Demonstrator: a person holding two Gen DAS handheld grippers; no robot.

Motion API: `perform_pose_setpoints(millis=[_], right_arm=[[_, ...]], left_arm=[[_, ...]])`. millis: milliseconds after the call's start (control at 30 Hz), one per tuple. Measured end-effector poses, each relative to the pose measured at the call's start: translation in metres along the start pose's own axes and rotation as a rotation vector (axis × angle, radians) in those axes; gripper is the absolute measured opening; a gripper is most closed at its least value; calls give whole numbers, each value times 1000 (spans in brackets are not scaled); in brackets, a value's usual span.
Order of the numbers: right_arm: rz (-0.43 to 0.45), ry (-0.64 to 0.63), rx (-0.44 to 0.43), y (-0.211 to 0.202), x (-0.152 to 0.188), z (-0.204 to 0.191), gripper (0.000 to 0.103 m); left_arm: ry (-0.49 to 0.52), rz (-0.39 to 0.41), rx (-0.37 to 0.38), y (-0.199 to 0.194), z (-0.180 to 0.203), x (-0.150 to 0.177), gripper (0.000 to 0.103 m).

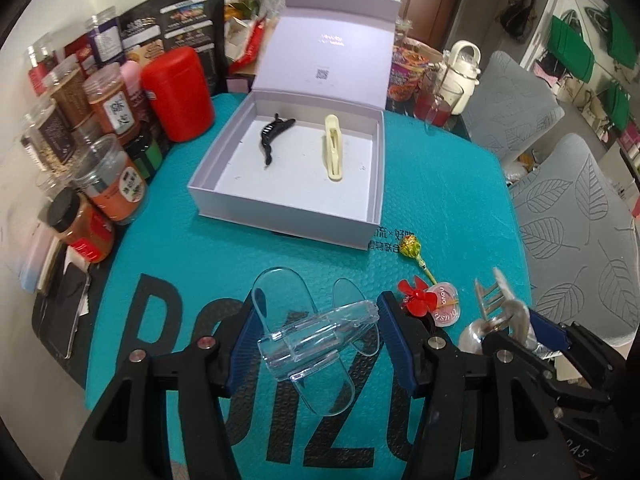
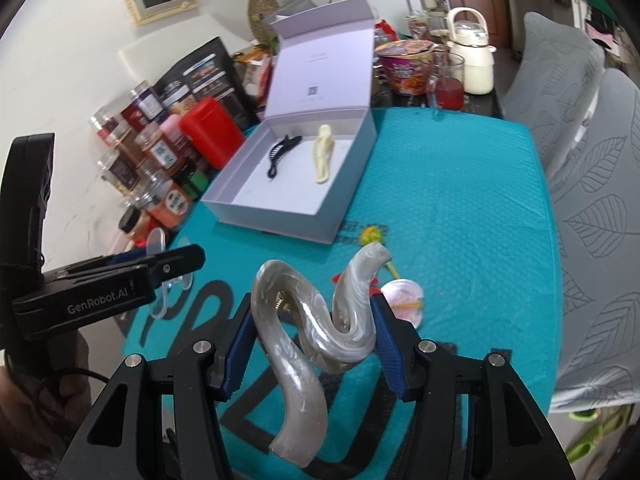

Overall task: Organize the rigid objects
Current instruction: 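Lift both held clips and carry them toward the white box, then lower the clear clip and the S-clip into the white box with both tools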

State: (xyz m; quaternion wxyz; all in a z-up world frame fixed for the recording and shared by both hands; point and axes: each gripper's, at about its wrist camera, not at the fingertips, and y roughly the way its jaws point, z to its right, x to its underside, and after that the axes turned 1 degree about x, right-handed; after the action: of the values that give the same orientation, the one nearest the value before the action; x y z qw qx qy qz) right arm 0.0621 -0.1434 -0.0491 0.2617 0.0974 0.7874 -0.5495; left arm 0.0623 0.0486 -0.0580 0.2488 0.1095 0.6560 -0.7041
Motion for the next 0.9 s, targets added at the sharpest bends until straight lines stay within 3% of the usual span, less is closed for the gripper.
perform_pose_setpoints(millis=[467,900], right_arm=[[-4,-106,-96,1,-1,-59,55],[14,-95,-71,26,-51,-78,55]], left_arm=[[-25,88,-32,-41,-37,-5,57],[8,94,-8,-28,-63,-59,57]])
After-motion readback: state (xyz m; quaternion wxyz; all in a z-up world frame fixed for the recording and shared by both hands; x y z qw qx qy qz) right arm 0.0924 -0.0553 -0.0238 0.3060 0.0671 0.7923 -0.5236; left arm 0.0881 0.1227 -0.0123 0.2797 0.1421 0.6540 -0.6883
